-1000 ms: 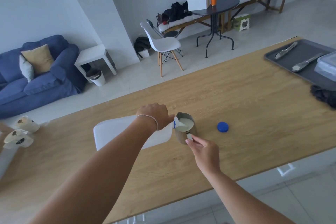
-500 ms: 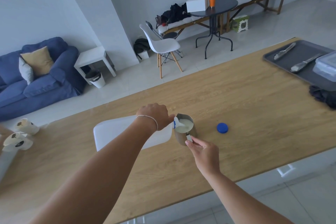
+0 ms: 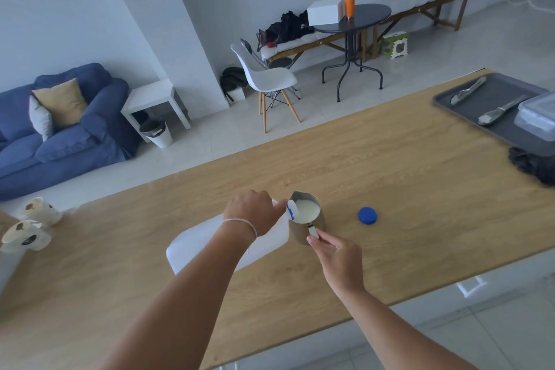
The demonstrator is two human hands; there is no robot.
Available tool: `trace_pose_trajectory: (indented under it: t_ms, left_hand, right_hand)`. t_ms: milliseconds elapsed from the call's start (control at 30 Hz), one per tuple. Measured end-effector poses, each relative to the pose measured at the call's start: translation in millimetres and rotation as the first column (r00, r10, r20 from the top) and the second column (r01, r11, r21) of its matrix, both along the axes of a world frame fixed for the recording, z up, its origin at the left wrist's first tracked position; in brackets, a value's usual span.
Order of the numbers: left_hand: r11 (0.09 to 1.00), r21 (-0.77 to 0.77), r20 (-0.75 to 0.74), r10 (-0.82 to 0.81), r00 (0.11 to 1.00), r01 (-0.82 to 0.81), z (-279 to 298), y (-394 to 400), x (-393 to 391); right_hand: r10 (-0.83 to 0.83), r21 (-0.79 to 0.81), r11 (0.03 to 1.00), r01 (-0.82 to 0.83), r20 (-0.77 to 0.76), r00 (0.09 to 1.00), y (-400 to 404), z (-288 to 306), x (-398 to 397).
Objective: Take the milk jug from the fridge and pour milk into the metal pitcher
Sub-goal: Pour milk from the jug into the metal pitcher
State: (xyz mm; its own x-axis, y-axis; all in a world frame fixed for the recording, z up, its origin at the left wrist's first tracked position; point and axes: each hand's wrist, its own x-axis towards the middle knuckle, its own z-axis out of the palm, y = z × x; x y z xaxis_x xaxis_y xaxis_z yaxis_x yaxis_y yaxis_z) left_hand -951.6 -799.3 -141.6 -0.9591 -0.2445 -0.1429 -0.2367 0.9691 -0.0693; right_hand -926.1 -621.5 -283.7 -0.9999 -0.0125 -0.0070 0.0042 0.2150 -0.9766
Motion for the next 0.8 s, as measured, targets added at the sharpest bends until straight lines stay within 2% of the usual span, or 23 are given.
trace_pose_trajectory:
  t_ms: [367,500,667,800]
  left_hand:
    - [0.959,0.234,-0.167,0.201,0.965,-0.159,-25.8,-6.0,18.9]
    - [0.941,0.300,-0.261,0.240,0.935,-0.158,-27.1,-11.2,28.1]
    - [0.897,0.414,-0.412,0.337,0.847,-0.156,-17.4,-20.8,33.3]
    - [0.838,0.536,-0.520,0.427,0.740,-0.107,-15.4,-20.8,40.2]
  right_hand:
    - [0.027,-0.022,0.999,-0.026,0.018,0.999,2.5,1.5,-0.1]
    - [0.046,-0.006,0.999,-0.046,0.035,0.998,3.7,4.9,-2.6]
    - [0.062,0.036,0.997,-0.063,0.032,0.998,4.5,10.0,-9.7]
    - [0.109,0.049,0.993,-0.111,0.037,0.993,8.7,13.8,-16.6]
